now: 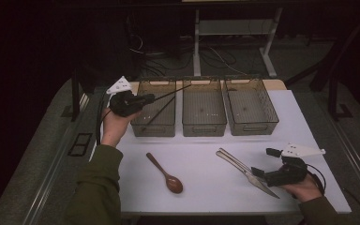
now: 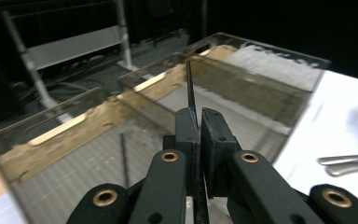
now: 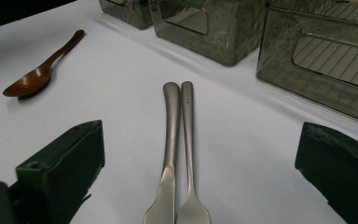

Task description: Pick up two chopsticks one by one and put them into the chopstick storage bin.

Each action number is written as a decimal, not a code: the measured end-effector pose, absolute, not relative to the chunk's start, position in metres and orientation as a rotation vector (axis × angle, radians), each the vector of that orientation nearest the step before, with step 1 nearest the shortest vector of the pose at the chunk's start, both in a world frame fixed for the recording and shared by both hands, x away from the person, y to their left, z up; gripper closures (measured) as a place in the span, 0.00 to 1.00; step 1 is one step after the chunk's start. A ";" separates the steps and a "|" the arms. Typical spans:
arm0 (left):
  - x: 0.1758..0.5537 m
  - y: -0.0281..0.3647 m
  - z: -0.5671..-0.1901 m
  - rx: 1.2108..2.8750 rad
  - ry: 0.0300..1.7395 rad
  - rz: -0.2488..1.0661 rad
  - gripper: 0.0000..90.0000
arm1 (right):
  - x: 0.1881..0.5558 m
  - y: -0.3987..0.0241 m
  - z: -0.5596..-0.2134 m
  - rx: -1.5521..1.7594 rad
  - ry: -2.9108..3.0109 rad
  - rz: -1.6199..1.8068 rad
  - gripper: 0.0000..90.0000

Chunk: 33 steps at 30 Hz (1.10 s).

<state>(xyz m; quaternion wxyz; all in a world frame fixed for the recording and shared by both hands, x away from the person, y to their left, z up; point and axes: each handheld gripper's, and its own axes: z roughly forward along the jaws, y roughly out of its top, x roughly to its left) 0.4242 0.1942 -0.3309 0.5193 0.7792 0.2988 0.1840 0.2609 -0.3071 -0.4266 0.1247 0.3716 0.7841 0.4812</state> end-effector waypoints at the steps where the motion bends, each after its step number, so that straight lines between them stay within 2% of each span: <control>1: 0.427 0.196 -0.332 1.867 0.736 0.450 0.95 | 0.261 -0.307 -0.427 1.084 2.285 1.403 0.01; 15: 0.450 0.207 -0.352 1.908 0.936 0.562 0.95 | 0.261 -0.307 -0.427 1.080 2.287 1.407 0.01; 33: 0.464 0.183 -0.377 2.070 0.997 0.553 0.95 | 0.261 -0.308 -0.427 1.080 2.285 1.411 0.01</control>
